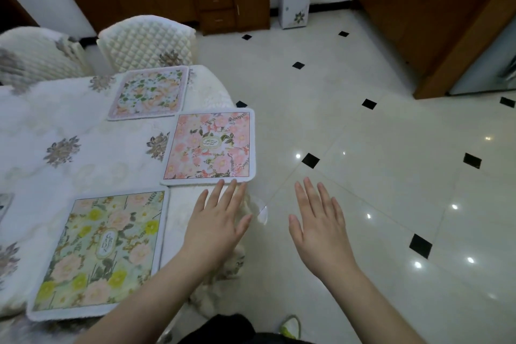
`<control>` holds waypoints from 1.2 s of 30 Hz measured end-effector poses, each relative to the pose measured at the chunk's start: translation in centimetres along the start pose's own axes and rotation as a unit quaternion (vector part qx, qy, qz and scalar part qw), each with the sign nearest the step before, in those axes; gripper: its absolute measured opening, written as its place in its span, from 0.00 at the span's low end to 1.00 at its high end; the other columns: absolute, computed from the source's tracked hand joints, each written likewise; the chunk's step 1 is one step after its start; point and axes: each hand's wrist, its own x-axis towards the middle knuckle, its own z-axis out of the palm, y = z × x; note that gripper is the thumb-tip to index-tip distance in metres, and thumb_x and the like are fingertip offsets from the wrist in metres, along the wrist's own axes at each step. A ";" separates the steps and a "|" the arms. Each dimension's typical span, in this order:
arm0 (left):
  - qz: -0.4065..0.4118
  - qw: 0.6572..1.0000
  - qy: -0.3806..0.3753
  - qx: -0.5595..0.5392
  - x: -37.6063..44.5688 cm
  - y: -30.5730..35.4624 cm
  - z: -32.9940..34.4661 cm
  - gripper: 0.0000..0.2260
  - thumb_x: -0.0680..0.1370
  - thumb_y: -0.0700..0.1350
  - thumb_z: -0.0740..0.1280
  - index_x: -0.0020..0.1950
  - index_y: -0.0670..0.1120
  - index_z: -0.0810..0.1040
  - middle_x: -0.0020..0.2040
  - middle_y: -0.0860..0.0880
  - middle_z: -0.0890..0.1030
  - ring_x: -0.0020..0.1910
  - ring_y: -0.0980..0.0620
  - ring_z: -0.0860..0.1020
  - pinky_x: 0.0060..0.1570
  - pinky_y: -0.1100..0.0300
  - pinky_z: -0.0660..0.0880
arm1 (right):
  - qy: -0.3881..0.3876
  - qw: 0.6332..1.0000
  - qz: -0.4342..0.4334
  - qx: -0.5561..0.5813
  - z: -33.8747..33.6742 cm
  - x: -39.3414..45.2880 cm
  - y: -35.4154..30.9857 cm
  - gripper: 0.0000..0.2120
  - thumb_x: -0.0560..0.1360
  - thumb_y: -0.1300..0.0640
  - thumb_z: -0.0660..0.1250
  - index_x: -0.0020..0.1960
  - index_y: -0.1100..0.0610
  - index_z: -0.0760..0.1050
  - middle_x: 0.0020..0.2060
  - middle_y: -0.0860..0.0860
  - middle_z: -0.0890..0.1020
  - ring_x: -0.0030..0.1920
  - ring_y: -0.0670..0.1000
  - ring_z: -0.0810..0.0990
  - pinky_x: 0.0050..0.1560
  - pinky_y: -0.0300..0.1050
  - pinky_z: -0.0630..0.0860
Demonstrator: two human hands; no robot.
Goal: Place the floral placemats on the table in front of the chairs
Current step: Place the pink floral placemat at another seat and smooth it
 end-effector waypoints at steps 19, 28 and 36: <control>-0.140 0.987 -0.017 -0.075 9.7 -6.5 3.9 0.29 0.81 0.62 0.47 0.74 0.48 0.70 0.72 0.47 0.73 0.72 0.43 0.70 0.69 0.48 0.53 | -0.038 0.987 -0.137 -0.071 1.0 16.9 -2.0 0.29 0.78 0.45 0.50 0.77 0.53 0.59 0.75 0.52 0.66 0.75 0.53 0.61 0.71 0.51 0.53; -0.184 0.978 -0.015 -0.093 13.9 -9.1 3.4 0.28 0.80 0.61 0.50 0.74 0.49 0.71 0.72 0.47 0.74 0.71 0.44 0.71 0.71 0.47 0.60 | -0.070 0.975 -0.201 -0.057 0.2 24.8 -4.7 0.31 0.78 0.42 0.42 0.80 0.52 0.52 0.79 0.49 0.56 0.79 0.51 0.52 0.75 0.52 0.51; -0.281 0.953 -0.016 -0.109 17.4 -9.0 3.9 0.32 0.79 0.64 0.42 0.79 0.51 0.59 0.78 0.49 0.62 0.78 0.46 0.57 0.75 0.44 0.55 | -0.125 0.953 -0.269 -0.061 2.2 32.3 -4.1 0.31 0.79 0.44 0.47 0.79 0.53 0.55 0.78 0.51 0.60 0.77 0.55 0.58 0.74 0.57 0.59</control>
